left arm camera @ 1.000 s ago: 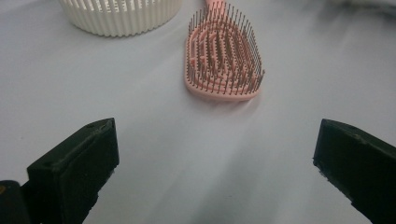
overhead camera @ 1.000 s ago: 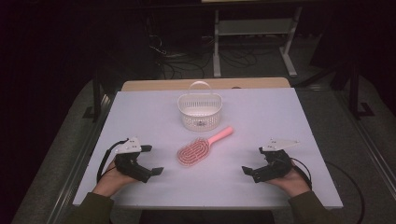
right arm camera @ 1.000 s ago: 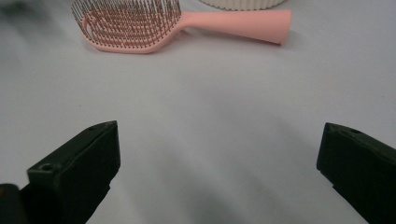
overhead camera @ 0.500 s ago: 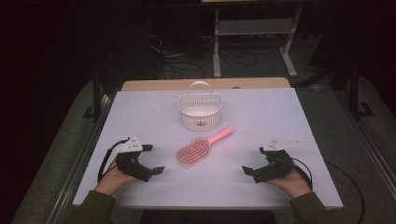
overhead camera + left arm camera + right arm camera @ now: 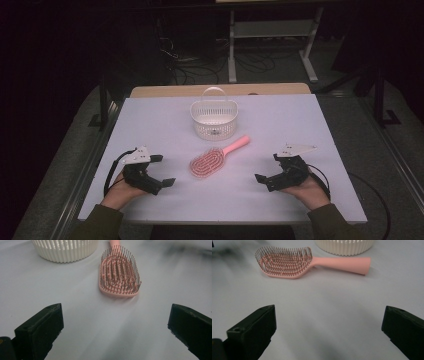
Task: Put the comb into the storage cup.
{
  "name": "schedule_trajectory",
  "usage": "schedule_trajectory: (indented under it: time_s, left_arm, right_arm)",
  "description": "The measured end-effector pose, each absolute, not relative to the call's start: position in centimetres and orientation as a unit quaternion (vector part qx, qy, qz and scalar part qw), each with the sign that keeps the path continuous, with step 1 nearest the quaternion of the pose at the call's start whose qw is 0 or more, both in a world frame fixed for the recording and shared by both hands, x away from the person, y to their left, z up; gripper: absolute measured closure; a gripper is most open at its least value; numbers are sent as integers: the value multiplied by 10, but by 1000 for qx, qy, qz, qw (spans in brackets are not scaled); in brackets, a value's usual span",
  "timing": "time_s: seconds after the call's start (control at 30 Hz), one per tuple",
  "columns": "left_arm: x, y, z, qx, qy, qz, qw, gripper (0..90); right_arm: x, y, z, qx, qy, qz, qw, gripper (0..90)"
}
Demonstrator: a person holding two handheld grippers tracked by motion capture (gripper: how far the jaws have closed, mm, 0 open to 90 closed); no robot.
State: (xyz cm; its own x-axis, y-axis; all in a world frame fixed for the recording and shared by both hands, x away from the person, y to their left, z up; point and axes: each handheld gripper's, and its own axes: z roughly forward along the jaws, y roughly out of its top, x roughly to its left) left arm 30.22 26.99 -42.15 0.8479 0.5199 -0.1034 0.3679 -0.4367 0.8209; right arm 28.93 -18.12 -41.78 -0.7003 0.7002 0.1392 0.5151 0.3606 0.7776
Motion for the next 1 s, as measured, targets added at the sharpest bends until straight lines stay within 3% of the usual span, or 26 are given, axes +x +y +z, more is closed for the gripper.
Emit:
schedule_trajectory:
  time_s: [1.0]
  left_arm:
    - [300,267,-423,847,255,76,460,0]
  right_arm:
    - [305,-174,-412,368,821,424,103,0]
